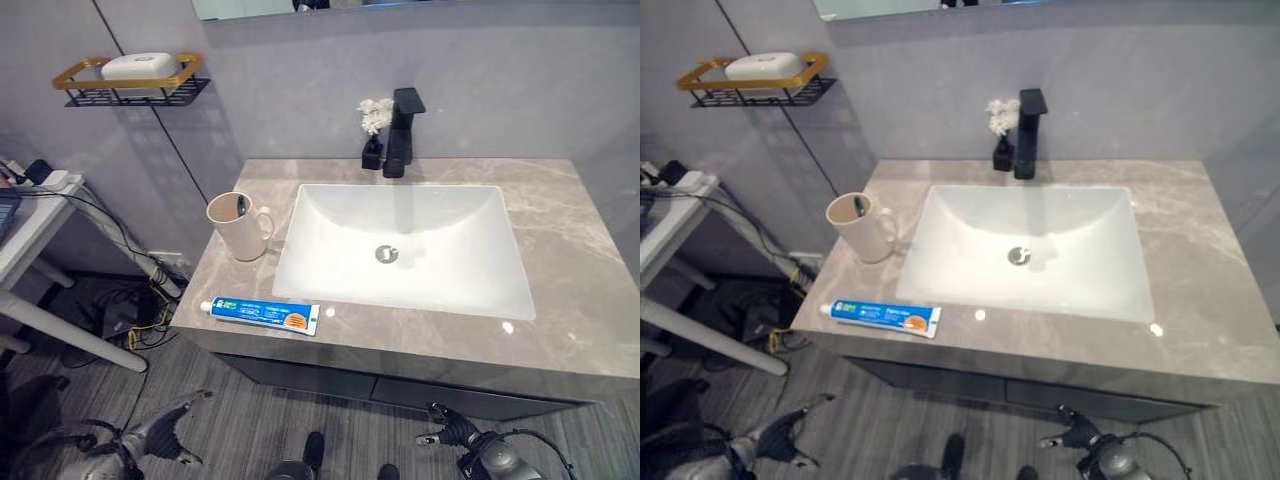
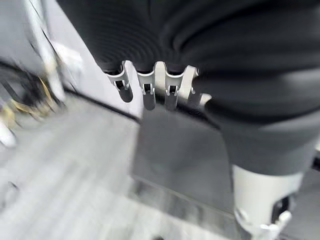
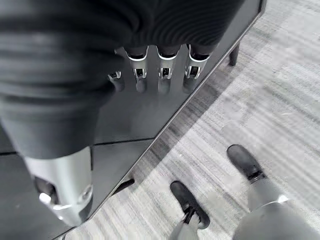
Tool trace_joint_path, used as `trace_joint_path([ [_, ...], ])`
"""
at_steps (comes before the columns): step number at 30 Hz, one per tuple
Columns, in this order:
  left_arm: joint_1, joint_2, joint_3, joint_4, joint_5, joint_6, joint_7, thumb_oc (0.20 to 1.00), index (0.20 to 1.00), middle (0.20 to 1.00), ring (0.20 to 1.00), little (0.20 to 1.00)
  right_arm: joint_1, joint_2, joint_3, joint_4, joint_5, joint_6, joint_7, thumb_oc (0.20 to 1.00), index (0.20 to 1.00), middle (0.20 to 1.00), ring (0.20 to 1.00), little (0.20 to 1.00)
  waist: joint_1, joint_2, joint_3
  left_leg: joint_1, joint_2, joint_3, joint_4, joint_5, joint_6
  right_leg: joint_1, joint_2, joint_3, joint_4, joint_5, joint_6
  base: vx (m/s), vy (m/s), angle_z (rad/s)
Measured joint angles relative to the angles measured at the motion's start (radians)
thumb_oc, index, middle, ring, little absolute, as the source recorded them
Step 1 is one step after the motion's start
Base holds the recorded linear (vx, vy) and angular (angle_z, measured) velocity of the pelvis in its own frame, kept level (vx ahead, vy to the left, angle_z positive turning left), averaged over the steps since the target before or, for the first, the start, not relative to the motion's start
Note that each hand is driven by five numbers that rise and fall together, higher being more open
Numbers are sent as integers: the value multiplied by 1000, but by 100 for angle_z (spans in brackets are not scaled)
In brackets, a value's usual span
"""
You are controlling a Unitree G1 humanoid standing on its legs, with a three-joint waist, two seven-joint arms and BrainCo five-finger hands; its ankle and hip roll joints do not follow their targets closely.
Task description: Put brush and paste in cup on sink, flatten towel.
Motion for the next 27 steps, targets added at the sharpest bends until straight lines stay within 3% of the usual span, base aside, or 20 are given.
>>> trace_joint_path([
  [6, 41, 45, 191, -193, 15, -34, 26, 1000, 1000, 1000, 1000, 1000, 13, -6, 8, -34, 1, 1, 25, 1000, 1000, 1000, 1000, 1000, 1, 2, 1, -1, -5, -19, -1, 3, -5, 7, -3, -20, 0, -7, 10, 2, -12, 9],
  [10, 31, 187, 214, -370, -16, -72, 22, 1000, 1000, 1000, 1000, 1000, 15, -9, 38, -32, -1, 3, 51, 1000, 1000, 1000, 1000, 1000, 1, -3, 3, -2, -5, -21, -1, 2, -4, 9, -3, -24, 0, -9, 9, 27, -8, 2],
  [15, -73, 135, 234, -359, -77, -76, 33, 1000, 1000, 1000, 1000, 1000, 16, 1, 85, -32, -30, 3, 71, 1000, 1000, 1000, 1000, 1000, -5, -11, 7, -1, -3, -22, 3, 7, 0, 8, 0, -23, 0, -9, 9, 0, 0, 0],
  [22, -170, 126, 193, -320, -109, -77, 33, 1000, 1000, 1000, 1000, 1000, 3, 6, 101, -20, -39, 7, 91, 1000, 1000, 1000, 1000, 1000, -9, -28, 16, -4, 0, -14, 3, 4, -6, 1, 0, -15, 0, -9, 10, 2, 4, -3],
  [24, -204, 40, 165, -240, -133, -71, 32, 1000, 1000, 1000, 1000, 1000, -11, 32, 74, 30, -38, 8, 89, 1000, 1000, 1000, 1000, 1000, -30, -47, 18, -21, 2, 1, 3, 4, -5, -26, 0, 1, 3, -6, 9, -8, 15, -24],
  [27, -259, 11, 87, -155, -132, -61, 33, 1000, 1000, 1000, 1000, 1000, -7, 52, 43, 59, -37, 8, 84, 1000, 1000, 1000, 1000, 1000, -52, -68, 28, -21, 4, 30, 3, 6, -1, -39, -1, 27, 5, -1, 10, 22, 31, -25],
])
